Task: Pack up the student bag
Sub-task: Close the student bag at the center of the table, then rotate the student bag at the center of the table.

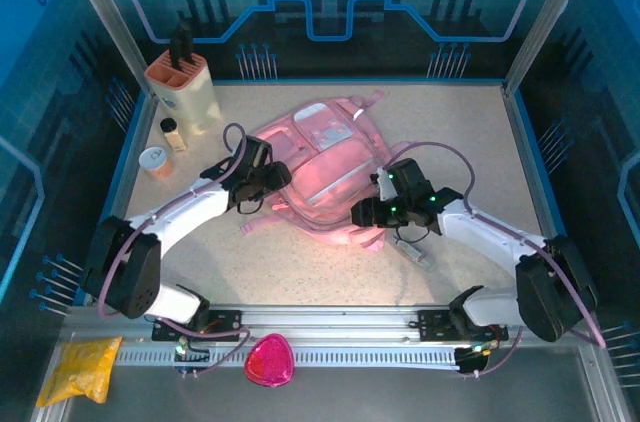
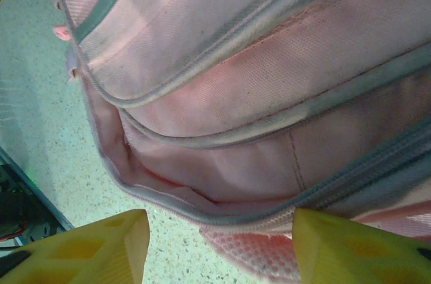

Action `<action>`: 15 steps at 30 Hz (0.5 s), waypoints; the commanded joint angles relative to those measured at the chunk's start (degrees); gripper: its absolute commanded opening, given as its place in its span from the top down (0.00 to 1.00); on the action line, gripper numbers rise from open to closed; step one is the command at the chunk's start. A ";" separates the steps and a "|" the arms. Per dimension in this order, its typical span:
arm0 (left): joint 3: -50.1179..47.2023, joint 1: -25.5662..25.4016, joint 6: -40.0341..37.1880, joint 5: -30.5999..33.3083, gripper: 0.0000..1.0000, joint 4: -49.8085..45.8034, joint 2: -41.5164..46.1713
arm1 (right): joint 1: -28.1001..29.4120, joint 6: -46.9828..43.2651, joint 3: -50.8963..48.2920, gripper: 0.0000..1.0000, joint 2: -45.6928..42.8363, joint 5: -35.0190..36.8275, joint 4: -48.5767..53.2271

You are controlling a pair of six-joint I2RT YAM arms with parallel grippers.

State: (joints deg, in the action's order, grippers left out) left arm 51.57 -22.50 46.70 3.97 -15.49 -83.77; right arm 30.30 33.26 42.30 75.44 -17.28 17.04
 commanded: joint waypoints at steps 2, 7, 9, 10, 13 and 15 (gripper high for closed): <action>0.06 0.90 2.49 -3.30 0.47 5.28 -3.79 | 0.63 0.89 -0.03 0.42 2.59 1.46 -4.43; -0.74 0.89 4.81 -4.25 0.49 6.97 -7.20 | 0.47 -0.53 2.02 0.41 5.70 4.04 -6.41; -1.86 0.84 6.33 -3.98 0.49 7.83 -7.66 | 0.28 -1.16 2.99 0.41 7.21 4.48 -7.14; -2.67 0.80 7.39 -3.90 0.50 8.65 -7.64 | 0.18 -1.39 3.55 0.40 7.96 4.49 -7.31; -5.05 0.64 10.20 -3.13 0.53 10.05 -7.49 | -0.22 -1.68 4.29 0.39 9.53 5.15 -9.07; -6.62 0.31 12.04 -2.22 0.56 11.44 -7.40 | -0.90 -1.70 4.69 0.39 10.58 4.78 -10.26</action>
State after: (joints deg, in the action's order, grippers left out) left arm 47.51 -21.91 54.87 1.69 -5.43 -90.70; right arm 30.24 32.93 45.43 84.44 -14.37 10.26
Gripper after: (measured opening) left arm 0.451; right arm 0.606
